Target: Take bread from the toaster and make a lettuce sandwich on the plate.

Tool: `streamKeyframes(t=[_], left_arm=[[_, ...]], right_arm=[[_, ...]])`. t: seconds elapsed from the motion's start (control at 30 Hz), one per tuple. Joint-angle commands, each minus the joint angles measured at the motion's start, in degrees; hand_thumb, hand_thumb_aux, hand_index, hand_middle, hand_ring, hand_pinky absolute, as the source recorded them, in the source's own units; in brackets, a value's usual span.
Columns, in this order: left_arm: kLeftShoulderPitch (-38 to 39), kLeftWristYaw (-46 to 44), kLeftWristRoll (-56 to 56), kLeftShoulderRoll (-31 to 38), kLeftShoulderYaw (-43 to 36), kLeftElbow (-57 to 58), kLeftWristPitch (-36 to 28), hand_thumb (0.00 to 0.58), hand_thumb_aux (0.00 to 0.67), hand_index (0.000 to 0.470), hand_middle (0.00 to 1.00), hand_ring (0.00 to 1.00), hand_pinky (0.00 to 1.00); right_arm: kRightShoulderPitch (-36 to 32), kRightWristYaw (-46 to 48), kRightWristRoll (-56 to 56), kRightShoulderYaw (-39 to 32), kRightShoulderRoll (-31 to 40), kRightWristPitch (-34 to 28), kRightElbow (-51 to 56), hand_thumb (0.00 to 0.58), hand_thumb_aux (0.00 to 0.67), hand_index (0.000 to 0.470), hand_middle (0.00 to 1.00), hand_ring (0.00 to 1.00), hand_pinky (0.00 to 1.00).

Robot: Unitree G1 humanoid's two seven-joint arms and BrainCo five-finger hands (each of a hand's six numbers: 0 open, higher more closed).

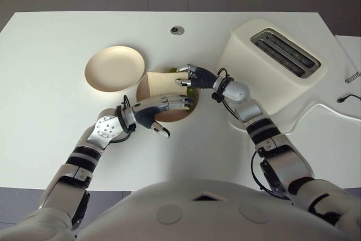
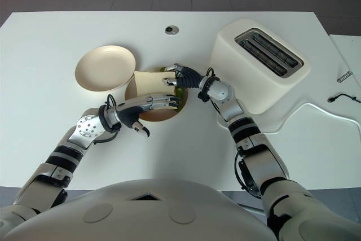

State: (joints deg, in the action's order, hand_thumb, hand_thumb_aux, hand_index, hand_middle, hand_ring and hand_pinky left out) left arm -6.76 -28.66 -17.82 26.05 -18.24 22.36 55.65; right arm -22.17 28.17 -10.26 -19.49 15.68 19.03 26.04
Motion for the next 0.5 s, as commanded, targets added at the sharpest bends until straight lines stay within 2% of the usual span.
streamKeyframes(t=[0.03, 0.23, 0.5], left_arm=[[0.96, -0.42, -4.67, 2.11, -2.49, 5.69, -3.96, 0.0, 0.0, 0.0, 0.0, 0.0, 0.0], [0.76, 0.11, -3.52, 2.44, -4.39, 6.59, -3.04, 0.0, 0.0, 0.0, 0.0, 0.0, 0.0], [0.66, 0.46, -2.53, 2.81, -5.4, 6.5, -2.52, 0.0, 0.0, 0.0, 0.0, 0.0, 0.0]], right_arm=[[1.39, 0.11, 0.15, 0.14, -0.22, 2.13, -2.52, 0.0, 0.0, 0.0, 1.0, 1.0, 1.0], [1.04, -3.48, 2.89, 4.27, -2.09, 4.0, -5.09, 0.0, 0.0, 0.0, 1.0, 1.0, 1.0], [0.05, -6.9, 5.9, 9.02, -4.74, 3.4, -4.73, 0.0, 0.0, 0.0, 1.0, 1.0, 1.0]])
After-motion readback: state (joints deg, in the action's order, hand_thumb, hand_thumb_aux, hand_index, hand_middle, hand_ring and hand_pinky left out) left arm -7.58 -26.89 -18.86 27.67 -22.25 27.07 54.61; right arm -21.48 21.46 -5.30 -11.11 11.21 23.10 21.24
